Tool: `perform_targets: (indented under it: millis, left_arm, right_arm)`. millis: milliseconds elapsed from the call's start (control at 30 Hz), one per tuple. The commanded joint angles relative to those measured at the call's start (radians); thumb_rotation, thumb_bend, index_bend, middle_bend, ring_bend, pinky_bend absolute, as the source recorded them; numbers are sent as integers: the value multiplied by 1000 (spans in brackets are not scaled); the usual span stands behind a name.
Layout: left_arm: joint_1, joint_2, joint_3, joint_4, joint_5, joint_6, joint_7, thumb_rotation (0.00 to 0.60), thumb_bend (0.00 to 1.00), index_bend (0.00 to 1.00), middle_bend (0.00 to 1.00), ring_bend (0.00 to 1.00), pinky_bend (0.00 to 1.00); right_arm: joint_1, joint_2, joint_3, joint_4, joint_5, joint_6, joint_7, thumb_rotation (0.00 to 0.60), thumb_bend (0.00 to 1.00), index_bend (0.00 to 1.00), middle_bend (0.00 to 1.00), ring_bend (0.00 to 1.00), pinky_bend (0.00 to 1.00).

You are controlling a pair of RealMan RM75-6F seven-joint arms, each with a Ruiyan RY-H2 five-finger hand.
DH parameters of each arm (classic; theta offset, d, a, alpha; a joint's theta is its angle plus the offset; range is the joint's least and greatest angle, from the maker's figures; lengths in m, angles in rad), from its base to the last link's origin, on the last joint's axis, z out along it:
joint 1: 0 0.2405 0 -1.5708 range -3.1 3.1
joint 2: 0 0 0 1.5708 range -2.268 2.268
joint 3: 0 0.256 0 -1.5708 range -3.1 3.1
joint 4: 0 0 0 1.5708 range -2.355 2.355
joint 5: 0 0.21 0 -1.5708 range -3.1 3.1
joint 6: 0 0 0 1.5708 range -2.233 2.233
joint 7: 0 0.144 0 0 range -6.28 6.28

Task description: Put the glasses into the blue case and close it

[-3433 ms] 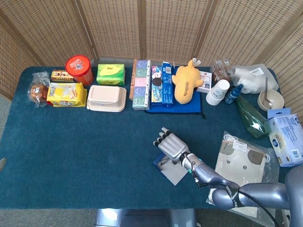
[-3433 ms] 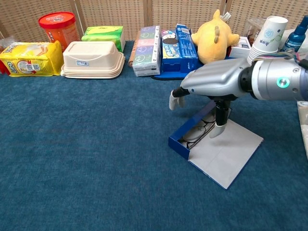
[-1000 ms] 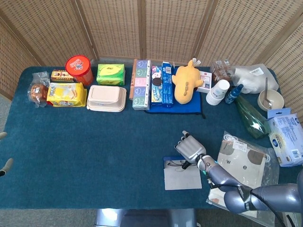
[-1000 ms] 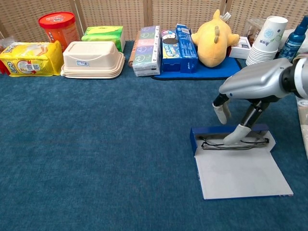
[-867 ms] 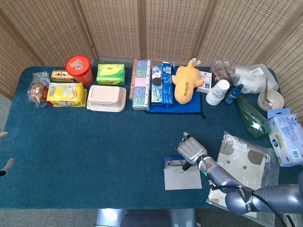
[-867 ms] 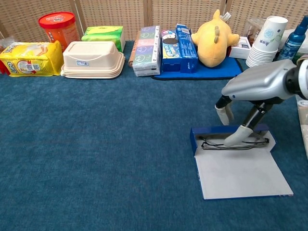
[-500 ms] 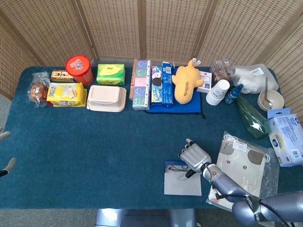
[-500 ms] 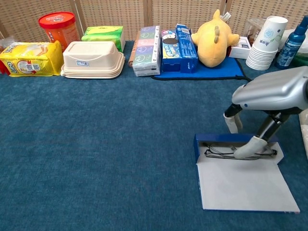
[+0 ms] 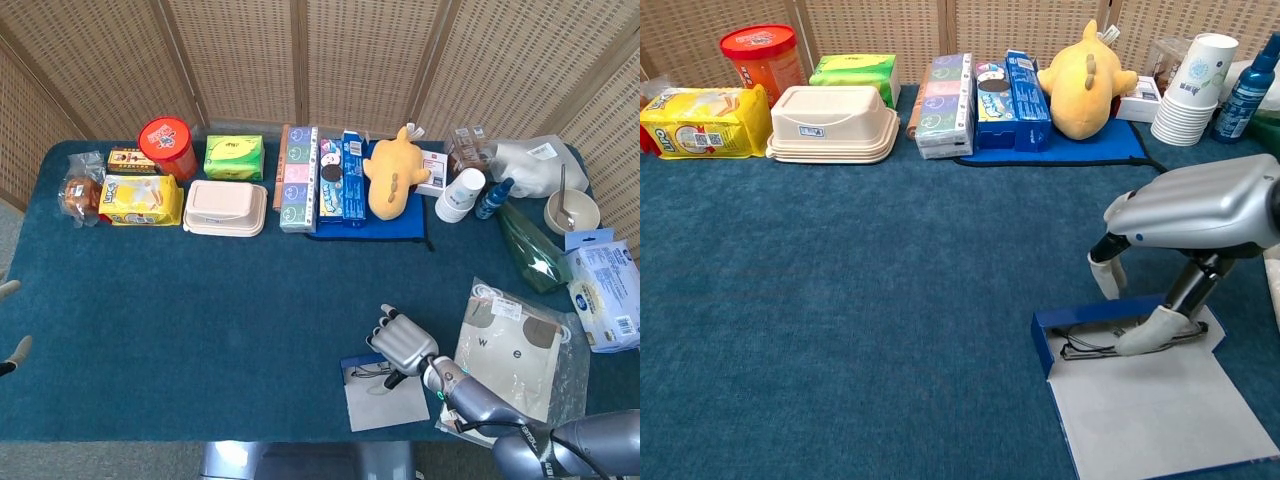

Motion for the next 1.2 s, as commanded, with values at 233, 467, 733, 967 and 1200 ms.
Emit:
perform_targets:
  millis: [233, 467, 733, 967, 1200]
  left_arm:
    - [-3, 0, -2, 5, -4, -6, -4, 588, 291, 154, 99, 16, 0]
    - [-19, -7, -7, 6, -2, -23, -1, 588, 292, 154, 99, 16, 0]
    - [-26, -10, -8, 7, 0, -31, 2, 589, 292, 154, 99, 15, 0]
    - [-26, -11, -6, 7, 1, -30, 1, 584, 292, 154, 99, 13, 0]
    - [-20, -11, -4, 11, -1, -23, -3, 584, 291, 154, 99, 13, 0]
  right_arm:
    - [3, 4, -15, 15, 56, 11, -21, 100, 84, 358, 361, 236, 109]
    - [-14, 20, -39, -16, 56, 40, -34, 101, 82, 359, 361, 238, 110]
    - [-35, 41, -61, -57, 59, 78, -50, 101, 79, 359, 360, 240, 111]
    - [-63, 50, -80, -92, 36, 100, -53, 101, 79, 359, 361, 241, 111]
    - [-79, 49, -85, -106, 11, 104, -61, 101, 79, 359, 361, 241, 111]
